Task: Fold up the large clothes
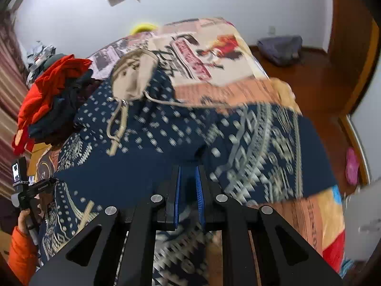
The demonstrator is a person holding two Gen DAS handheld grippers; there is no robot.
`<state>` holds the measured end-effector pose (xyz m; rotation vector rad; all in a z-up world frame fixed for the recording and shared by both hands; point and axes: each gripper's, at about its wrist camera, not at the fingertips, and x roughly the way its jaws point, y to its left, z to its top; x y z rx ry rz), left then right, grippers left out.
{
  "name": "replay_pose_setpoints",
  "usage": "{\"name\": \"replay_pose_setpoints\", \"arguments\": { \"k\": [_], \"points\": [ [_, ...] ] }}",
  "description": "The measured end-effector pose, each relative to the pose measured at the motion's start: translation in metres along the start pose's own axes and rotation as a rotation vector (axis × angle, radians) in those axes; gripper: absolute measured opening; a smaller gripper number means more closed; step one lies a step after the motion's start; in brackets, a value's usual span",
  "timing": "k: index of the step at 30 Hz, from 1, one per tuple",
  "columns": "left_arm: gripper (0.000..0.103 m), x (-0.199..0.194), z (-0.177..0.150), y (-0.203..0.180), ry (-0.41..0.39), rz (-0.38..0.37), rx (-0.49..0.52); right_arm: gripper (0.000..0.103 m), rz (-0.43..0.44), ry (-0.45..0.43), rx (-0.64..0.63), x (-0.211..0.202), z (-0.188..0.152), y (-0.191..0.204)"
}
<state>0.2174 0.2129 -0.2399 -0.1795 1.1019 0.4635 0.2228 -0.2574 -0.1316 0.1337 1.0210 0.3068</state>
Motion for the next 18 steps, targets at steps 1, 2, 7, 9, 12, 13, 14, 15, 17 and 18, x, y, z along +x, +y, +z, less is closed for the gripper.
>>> {"name": "replay_pose_setpoints", "arguments": {
  "k": [1, 2, 7, 9, 12, 13, 14, 15, 17, 18],
  "points": [
    [0.084, 0.000, -0.001, 0.000, 0.007, -0.002, 0.013, 0.011, -0.013, 0.001, 0.006, -0.003, -0.004, -0.004],
    [0.084, -0.003, -0.001, -0.001, 0.011, -0.005, 0.024, 0.011, -0.023, 0.002, 0.006, -0.006, -0.008, -0.007],
    [0.084, -0.027, -0.011, 0.001, 0.004, -0.052, 0.068, 0.011, -0.026, -0.023, 0.009, -0.024, -0.015, -0.015],
    [0.084, -0.043, -0.014, 0.002, -0.013, -0.079, 0.081, 0.012, -0.008, -0.028, -0.003, -0.029, -0.013, -0.012],
    [0.084, -0.067, -0.016, -0.001, -0.040, -0.119, 0.105, 0.027, 0.043, -0.020, -0.008, -0.029, -0.006, -0.005],
    [0.084, -0.077, -0.016, -0.002, -0.060, -0.136, 0.112, 0.033, 0.064, -0.008, -0.009, -0.026, -0.003, -0.003],
    [0.084, -0.083, -0.016, -0.004, -0.076, -0.145, 0.114, 0.044, 0.079, 0.004, -0.005, -0.021, -0.002, 0.000],
    [0.084, -0.092, -0.015, -0.006, -0.098, -0.157, 0.119, 0.046, 0.088, 0.011, -0.005, -0.016, -0.002, 0.003],
    [0.084, -0.108, -0.009, -0.013, -0.141, -0.185, 0.135, 0.046, 0.107, 0.047, -0.010, -0.002, -0.005, 0.007],
    [0.084, -0.112, -0.006, -0.017, -0.156, -0.196, 0.143, 0.046, 0.109, 0.072, -0.004, 0.005, -0.007, 0.008]
  ]
}}
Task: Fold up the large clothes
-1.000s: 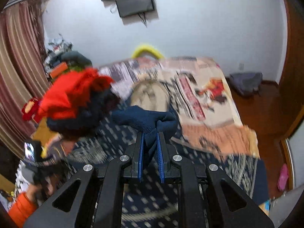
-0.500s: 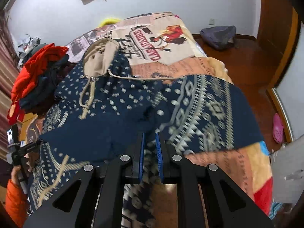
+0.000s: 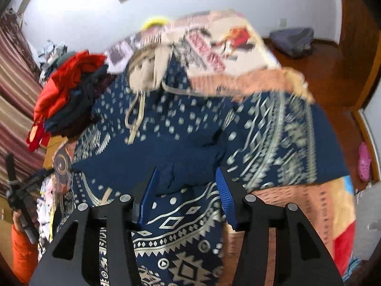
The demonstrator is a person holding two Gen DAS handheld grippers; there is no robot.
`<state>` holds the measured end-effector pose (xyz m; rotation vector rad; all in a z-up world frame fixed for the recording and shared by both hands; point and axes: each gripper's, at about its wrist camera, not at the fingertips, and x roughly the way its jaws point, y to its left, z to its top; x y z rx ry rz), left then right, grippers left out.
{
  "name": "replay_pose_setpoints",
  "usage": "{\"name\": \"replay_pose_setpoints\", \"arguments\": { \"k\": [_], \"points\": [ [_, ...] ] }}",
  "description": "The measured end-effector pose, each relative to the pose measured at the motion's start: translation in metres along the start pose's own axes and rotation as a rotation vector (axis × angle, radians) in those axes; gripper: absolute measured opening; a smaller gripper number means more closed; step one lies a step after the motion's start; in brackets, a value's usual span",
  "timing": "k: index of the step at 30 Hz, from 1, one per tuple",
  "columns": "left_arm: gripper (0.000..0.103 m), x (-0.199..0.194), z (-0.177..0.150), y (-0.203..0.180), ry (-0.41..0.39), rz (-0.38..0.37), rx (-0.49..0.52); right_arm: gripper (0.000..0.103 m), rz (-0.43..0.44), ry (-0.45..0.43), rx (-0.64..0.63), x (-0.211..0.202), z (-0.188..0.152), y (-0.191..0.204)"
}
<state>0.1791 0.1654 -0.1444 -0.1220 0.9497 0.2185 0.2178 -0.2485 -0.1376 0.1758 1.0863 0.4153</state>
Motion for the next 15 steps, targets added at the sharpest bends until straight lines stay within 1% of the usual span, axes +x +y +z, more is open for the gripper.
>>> {"name": "replay_pose_setpoints", "arguments": {
  "k": [2, 4, 6, 8, 9, 12, 14, 15],
  "points": [
    [0.086, 0.004, 0.012, -0.006, -0.006, -0.011, 0.012, 0.046, 0.023, 0.058, 0.044, 0.018, -0.005, -0.006],
    [0.086, 0.018, 0.023, -0.009, 0.013, -0.033, 0.011, 0.046, 0.041, 0.060, 0.089, 0.021, -0.008, -0.011],
    [0.086, 0.033, 0.030, -0.016, 0.052, -0.060, 0.007, 0.046, 0.057, 0.055, 0.119, 0.021, -0.006, -0.016],
    [0.086, 0.060, 0.036, -0.021, 0.119, -0.101, -0.007, 0.046, 0.062, 0.063, 0.142, 0.025, -0.001, -0.020],
    [0.086, 0.074, 0.037, -0.024, 0.157, -0.115, -0.014, 0.046, 0.050, 0.067, 0.143, 0.027, 0.001, -0.019],
    [0.086, 0.105, 0.033, -0.034, 0.231, -0.124, -0.009, 0.046, 0.031, 0.060, 0.138, 0.035, 0.008, -0.020],
    [0.087, 0.112, 0.029, -0.038, 0.232, -0.148, -0.013, 0.046, 0.028, 0.051, 0.140, 0.039, 0.012, -0.021],
    [0.089, 0.113, 0.028, -0.039, 0.223, -0.156, -0.021, 0.041, 0.023, 0.048, 0.139, 0.040, 0.013, -0.020]
  ]
}}
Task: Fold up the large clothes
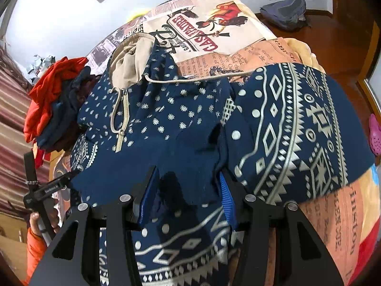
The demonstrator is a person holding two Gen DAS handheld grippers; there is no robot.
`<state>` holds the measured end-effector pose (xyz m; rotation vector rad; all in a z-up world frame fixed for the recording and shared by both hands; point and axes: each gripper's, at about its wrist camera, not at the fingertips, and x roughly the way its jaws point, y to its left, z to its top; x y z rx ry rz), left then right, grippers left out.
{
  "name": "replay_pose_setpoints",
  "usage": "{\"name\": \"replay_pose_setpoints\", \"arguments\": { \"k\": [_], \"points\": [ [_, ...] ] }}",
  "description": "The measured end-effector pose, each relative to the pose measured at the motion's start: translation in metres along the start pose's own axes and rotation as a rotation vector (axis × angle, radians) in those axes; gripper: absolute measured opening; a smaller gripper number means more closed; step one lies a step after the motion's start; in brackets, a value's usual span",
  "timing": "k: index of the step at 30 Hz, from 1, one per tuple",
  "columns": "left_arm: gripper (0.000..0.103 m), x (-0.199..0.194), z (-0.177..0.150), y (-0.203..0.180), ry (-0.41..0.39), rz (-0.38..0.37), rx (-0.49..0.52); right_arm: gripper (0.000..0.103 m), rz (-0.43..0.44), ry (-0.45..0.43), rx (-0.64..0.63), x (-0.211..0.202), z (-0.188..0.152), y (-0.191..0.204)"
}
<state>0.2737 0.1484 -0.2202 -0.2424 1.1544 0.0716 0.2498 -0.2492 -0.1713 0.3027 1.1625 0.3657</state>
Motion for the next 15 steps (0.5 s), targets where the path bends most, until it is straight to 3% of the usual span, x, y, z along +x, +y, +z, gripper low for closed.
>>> {"name": "replay_pose_setpoints", "arguments": {
  "k": [1, 3, 15],
  "points": [
    [0.092, 0.001, -0.001, 0.001, -0.006, -0.004, -0.006, 0.035, -0.009, -0.005, -0.007, 0.001, 0.000, 0.002],
    [0.095, 0.003, -0.002, 0.002, -0.011, -0.007, -0.012, 0.010, -0.034, -0.011, -0.035, 0.002, -0.001, 0.007],
    [0.095, 0.004, -0.002, -0.002, -0.020, 0.030, 0.019, 0.009, -0.014, -0.150, -0.130, -0.064, -0.007, 0.030]
  ]
}}
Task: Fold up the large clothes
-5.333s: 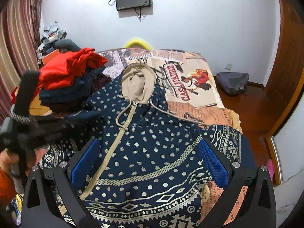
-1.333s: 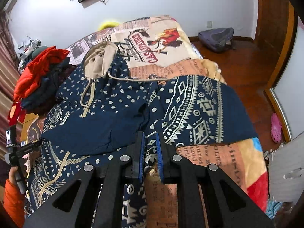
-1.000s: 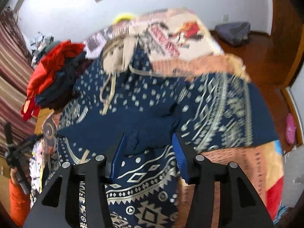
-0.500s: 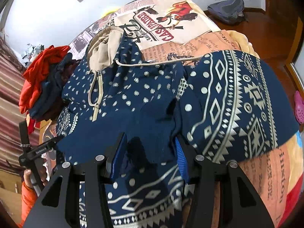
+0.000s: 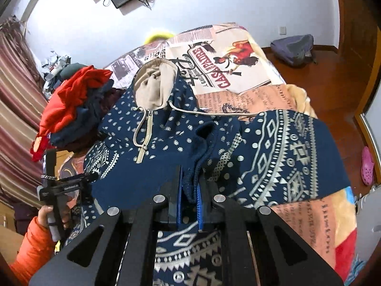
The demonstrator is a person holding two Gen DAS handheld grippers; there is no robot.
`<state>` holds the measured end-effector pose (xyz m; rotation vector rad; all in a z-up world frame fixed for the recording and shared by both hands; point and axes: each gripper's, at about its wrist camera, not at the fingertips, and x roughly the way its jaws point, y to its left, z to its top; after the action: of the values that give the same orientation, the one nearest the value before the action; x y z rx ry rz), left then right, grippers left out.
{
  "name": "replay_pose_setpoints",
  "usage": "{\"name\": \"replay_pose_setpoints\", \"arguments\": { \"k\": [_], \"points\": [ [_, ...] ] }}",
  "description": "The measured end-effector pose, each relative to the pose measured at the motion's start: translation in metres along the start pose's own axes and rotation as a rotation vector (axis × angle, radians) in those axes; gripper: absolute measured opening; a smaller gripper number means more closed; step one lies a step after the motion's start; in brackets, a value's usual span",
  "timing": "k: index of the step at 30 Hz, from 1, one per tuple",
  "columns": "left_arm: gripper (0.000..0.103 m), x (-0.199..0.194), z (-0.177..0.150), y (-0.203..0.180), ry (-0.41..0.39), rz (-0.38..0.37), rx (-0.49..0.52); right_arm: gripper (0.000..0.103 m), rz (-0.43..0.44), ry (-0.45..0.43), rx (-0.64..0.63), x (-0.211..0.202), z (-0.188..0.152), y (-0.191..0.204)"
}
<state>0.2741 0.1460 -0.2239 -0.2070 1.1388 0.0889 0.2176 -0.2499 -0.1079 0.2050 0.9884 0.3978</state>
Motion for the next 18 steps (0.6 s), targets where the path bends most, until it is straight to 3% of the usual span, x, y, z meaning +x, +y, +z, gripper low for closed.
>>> {"name": "replay_pose_setpoints", "arguments": {
  "k": [7, 11, 13, 18],
  "points": [
    [0.099, -0.004, -0.012, -0.004, -0.011, 0.045, 0.049, 0.009, -0.081, 0.092, 0.048, 0.019, -0.024, -0.020],
    [0.099, -0.010, -0.020, -0.005, 0.001, 0.074, 0.072, 0.013, -0.065, 0.105, 0.099, 0.014, -0.034, -0.030],
    [0.099, -0.015, -0.024, -0.007, 0.001, 0.093, 0.088, 0.018, -0.067, 0.091, 0.110, 0.004, -0.034, -0.032],
    [0.099, -0.033, -0.028, -0.021, -0.029, 0.134, 0.150, 0.045, -0.116, 0.010, 0.105, -0.027, -0.030, -0.039]
  ]
}}
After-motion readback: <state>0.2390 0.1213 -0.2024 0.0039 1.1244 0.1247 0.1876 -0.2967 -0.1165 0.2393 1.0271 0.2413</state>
